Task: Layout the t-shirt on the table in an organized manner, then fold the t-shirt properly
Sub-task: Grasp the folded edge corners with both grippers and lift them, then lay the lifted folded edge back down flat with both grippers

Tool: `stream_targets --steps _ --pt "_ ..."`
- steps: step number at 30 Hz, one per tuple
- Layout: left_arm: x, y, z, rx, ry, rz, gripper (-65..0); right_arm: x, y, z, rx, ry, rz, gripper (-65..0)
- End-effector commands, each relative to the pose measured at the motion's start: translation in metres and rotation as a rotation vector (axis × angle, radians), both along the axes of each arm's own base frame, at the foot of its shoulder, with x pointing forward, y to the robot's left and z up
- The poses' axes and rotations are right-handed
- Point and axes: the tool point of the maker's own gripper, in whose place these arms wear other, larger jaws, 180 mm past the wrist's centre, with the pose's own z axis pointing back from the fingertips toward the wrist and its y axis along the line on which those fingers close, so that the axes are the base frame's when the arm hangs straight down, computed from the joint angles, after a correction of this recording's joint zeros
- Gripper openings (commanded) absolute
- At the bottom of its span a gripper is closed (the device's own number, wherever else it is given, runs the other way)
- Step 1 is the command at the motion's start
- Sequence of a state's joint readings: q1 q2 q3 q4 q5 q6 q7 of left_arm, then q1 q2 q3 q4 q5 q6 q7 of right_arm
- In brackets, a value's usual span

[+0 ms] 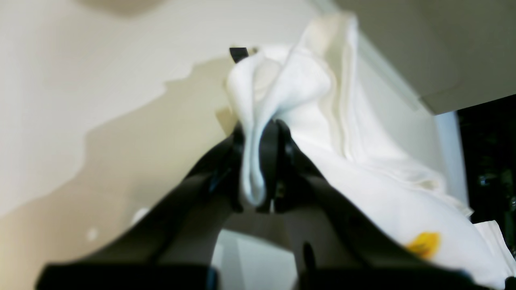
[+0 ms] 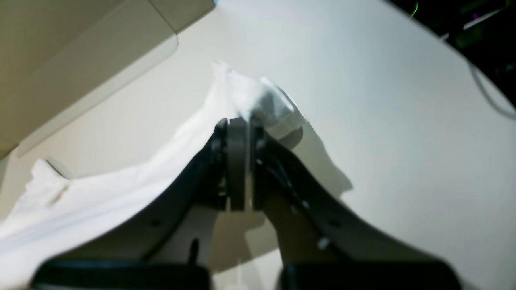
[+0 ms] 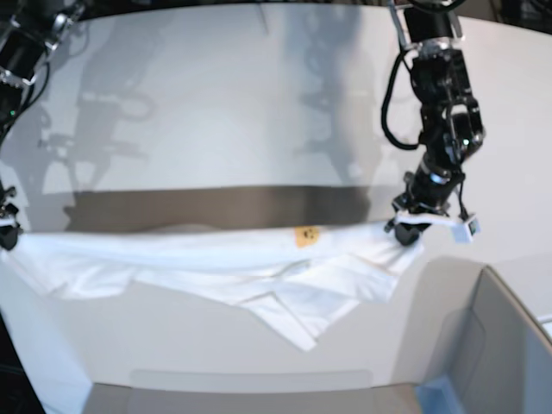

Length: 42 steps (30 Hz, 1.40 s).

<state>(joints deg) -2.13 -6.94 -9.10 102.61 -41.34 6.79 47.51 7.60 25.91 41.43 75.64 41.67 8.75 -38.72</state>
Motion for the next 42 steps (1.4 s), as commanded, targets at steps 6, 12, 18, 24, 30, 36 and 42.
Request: stream_targets --steps 6,12,18,24,30,36,42 --pt "-0.029 0.003 -0.004 0.033 0.001 0.007 -65.0 -0.016 0.009 0.003 -0.031 -0.031 0.004 -65.0" --pt "-0.059 0.018 -0.002 0.066 0.015 0.039 -65.0 -0.033 0.022 -0.004 -0.059 -0.002 0.033 -65.0" --pt "-0.099 0.023 -0.042 0.072 0.15 0.044 -65.0 -0.063 0.04 -0.05 0.002 0.095 0.036 -65.0" --pt "-0.12 0.029 -0.054 0.079 0.199 0.06 -65.0 -0.082 0.033 -0.054 0.026 0.089 -0.023 -65.0" --pt "-0.135 0.074 -0.063 0.102 0.242 0.181 -65.0 -0.096 0.013 -0.071 0.051 0.137 -0.079 -65.0" --pt "-0.147 0.068 -0.074 0.1 0.285 0.16 -65.0 -0.116 0.014 -0.095 0.073 0.204 -0.086 -65.0" --pt "-0.145 0.055 -0.077 0.089 0.291 0.124 -64.7 -0.129 0.027 -0.11 0.083 0.253 -0.063 -65.0"
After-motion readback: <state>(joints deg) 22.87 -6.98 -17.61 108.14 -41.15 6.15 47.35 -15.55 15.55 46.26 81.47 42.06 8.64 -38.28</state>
